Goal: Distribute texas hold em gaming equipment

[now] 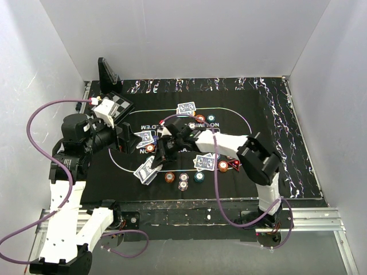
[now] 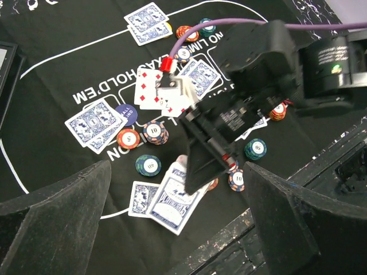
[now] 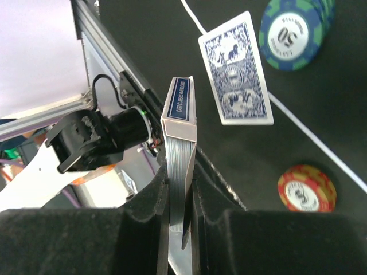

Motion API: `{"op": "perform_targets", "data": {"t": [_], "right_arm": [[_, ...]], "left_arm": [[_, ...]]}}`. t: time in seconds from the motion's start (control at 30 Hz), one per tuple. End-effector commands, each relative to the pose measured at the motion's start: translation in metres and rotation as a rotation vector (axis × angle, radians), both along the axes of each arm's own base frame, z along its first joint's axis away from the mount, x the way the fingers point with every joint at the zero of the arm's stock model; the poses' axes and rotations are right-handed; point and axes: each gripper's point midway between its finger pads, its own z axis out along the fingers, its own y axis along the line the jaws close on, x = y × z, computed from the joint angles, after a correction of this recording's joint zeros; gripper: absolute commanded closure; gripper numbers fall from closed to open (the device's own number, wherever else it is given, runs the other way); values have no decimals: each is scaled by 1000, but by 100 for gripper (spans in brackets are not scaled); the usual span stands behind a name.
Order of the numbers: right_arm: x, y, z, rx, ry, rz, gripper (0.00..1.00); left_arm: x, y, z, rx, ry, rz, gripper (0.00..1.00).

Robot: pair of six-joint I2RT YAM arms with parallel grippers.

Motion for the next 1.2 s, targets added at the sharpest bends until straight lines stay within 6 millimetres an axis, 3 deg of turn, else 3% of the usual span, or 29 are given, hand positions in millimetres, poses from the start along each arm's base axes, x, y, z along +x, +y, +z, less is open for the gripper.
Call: {"op": "perform_targets", "data": {"t": [0.0, 0.13, 0.33, 0.53, 0.8, 0.83, 0.97, 1.17], "right_arm": [[0, 27, -1, 0, -87, 48, 99], [-3, 43, -16, -21, -106, 74, 99], [-4, 49, -42, -38, -101, 71, 99], [-5, 36, -74, -135, -91, 41, 99], [3, 12, -94, -286, -128, -6, 99], [4, 9, -97, -303, -127, -12, 98], [1, -4, -110, -365, -131, -19, 78], [1, -9, -110, -367, -143, -25, 79]], "left_arm": [[2, 8, 10, 4, -5, 54, 0], [5, 12, 7, 20, 15, 80, 0], [6, 18, 10, 35, -5, 110, 0], [9, 22, 6, 60, -14, 122, 0], [11, 19, 3, 57, -15, 103, 0], [11, 19, 2, 56, -14, 102, 0], [11, 19, -3, 56, -4, 101, 0], [12, 18, -9, 48, 3, 97, 0]]}}
